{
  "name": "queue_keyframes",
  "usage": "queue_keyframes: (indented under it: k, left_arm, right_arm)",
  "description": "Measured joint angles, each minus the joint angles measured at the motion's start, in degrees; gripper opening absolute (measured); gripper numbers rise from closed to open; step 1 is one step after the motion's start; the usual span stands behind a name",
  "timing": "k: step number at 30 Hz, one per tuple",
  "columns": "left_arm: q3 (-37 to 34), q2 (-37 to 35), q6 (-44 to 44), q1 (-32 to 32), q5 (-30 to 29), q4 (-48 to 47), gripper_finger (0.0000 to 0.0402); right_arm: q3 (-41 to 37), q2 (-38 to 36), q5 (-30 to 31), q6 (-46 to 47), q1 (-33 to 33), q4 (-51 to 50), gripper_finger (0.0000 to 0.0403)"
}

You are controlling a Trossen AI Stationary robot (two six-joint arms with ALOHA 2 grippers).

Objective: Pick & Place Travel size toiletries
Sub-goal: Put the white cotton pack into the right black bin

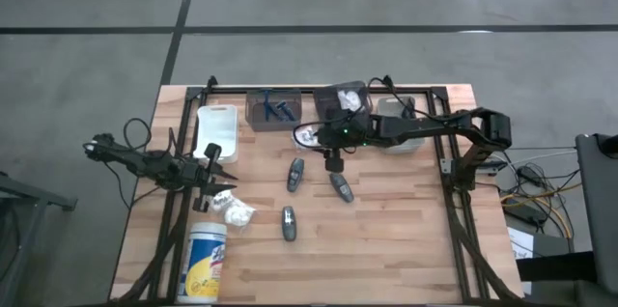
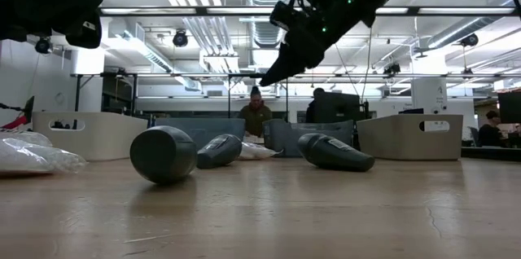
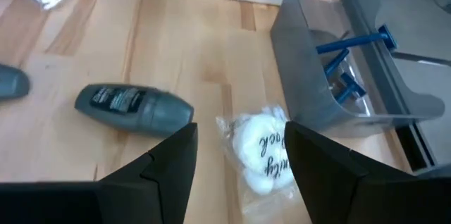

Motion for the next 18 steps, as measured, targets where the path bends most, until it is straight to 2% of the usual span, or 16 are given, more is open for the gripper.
queue_keyframes:
  k: [6,10,14,18]
  left_arm:
    - [0.00,0.00,0.00,0.00,-0.02,-0.03,0.0090]
    - [0.00,0.01,0.00,0.00,0.00,-0.12,0.0090]
    - [0.00,0.00,0.00,0.00,-0.02,-0.30,0.0090]
    - [0.00,0.00,0.00,0.00,-0.02,-0.55,0.0090]
  right_arm:
    - [2.44,6.16,5.58,-0.27,-0.01,0.78,0.0198]
    - [6.61,11.49,5.80,-2.11,-0.01,-0.47,0.0201]
    - [11.98,16.88,6.47,-3.21,-0.03,-6.26,0.0210]
    - [18.01,21.97,9.70,-3.73,-0.31,-12.18,0.0216]
